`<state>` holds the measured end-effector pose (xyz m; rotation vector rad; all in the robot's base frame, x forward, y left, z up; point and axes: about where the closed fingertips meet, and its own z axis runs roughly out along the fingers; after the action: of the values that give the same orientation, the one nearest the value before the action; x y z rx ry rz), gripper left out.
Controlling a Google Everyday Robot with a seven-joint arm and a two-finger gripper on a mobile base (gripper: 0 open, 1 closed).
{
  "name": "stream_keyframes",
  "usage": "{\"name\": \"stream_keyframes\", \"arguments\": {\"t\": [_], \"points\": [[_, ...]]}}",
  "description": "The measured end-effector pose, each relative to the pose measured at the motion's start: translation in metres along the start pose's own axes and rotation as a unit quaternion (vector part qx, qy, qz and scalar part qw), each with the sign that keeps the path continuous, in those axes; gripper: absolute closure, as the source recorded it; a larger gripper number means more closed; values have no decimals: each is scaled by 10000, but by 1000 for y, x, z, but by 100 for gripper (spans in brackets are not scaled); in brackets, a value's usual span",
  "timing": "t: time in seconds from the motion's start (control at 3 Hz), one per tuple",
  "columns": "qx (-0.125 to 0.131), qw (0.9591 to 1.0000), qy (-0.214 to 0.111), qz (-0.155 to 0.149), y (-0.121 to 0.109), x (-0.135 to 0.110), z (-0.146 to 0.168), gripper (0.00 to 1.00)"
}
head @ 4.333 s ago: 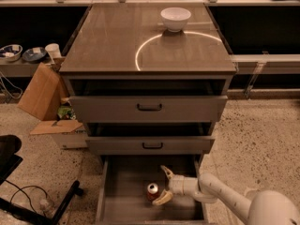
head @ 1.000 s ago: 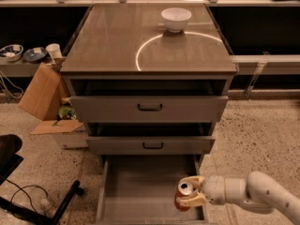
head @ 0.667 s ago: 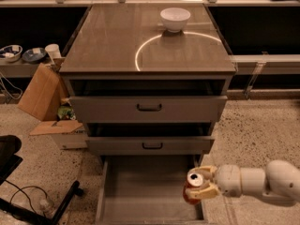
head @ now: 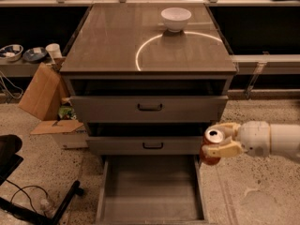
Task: Pick coke can from bottom drawer and place on counter
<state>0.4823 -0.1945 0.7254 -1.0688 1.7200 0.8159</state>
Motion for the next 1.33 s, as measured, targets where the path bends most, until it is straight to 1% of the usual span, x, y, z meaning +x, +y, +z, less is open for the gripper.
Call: {"name": "stream_keyframes", "arguments": {"t": [0.33,0.67,1.0,1.33], "points": [[219,9997,-33,55,-34,-39,-7,100],[193,9998,-55,38,-34,-41,-4,100],[276,9995,-146,-29,-43,-67,-16,100],[547,9980,-311,-90,-70,-131,-45,100]]}}
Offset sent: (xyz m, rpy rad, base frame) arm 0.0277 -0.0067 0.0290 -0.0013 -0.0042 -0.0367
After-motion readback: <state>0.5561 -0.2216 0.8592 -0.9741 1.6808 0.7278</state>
